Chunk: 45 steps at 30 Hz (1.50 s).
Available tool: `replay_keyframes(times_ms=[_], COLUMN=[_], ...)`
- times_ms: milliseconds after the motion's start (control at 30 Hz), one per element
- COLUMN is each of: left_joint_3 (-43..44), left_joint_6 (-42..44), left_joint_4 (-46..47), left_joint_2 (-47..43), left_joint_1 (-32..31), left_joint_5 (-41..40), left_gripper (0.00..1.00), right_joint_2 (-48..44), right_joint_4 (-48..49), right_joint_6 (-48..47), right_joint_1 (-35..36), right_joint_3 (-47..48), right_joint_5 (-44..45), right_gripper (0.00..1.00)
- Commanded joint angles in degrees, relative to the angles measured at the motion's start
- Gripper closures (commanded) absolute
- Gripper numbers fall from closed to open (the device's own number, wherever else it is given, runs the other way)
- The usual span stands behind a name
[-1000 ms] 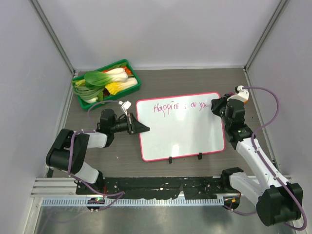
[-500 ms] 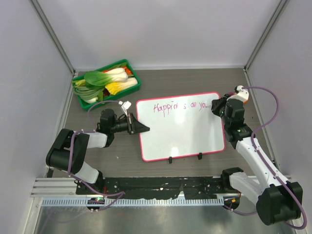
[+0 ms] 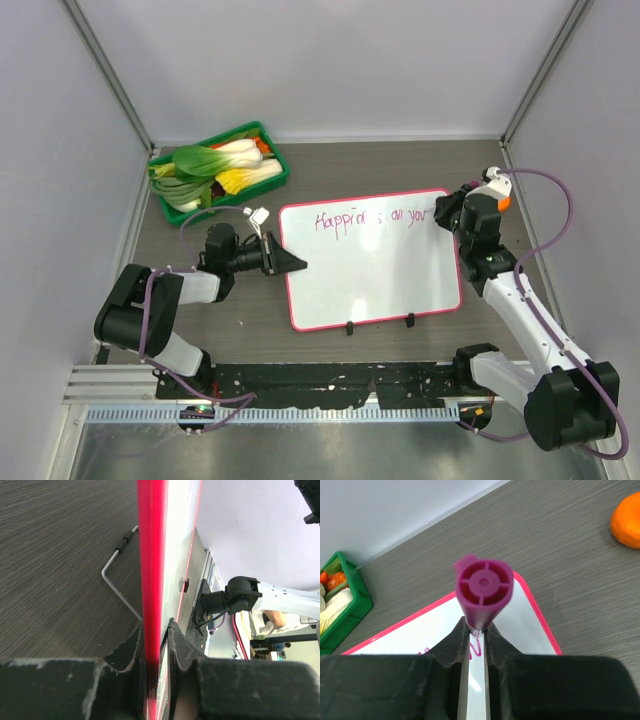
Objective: Write a sentence on the whiteboard
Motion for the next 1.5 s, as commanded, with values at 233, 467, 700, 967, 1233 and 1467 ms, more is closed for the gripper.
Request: replay_keyframes(times_ms=[233,467,700,967,1233,1467], left_joint_3=[-0.84,-0.76,-0.84,-0.84,-1.02,-0.84], left_joint_6=[8.12,8.12,8.12,8.03,8.12,8.12], left_joint_4=[-7.46,-7.29,-7.20,-7.20,-7.29,-7.29], left_joint_2=[1.49,1.57,1.57,1.57,1.40,1.49], left_joint_1=[-0.98,-0.98,-1.06,-0.98,-0.98,-0.98], left_joint_5=[-7.68,-7.59,-7.67,-7.59,-7.67,-7.68], left_gripper=[1.00,1.00,1.00,1.00,1.00,1.00], right_joint_2=[-0.69,-2.36,-3.42,-3.95,-3.33,-2.63], right_joint_4=[0.80,0.19,-2.27,-2.36,-1.66,-0.78], right_joint_6=[-0.56,-1.17,-1.35,-1.35,-0.91,-0.56], right_joint_1=[-0.31,-0.31,-0.31,-0.31,-0.31,-0.22], right_joint_3=[-0.21,-2.58,-3.81,-2.76,0.84,3.65], right_joint_5=[-0.03,-0.82,-0.99,-0.38,0.24,1.55], right_gripper=[0.99,0.99,0.99,0.99,0.99,0.99])
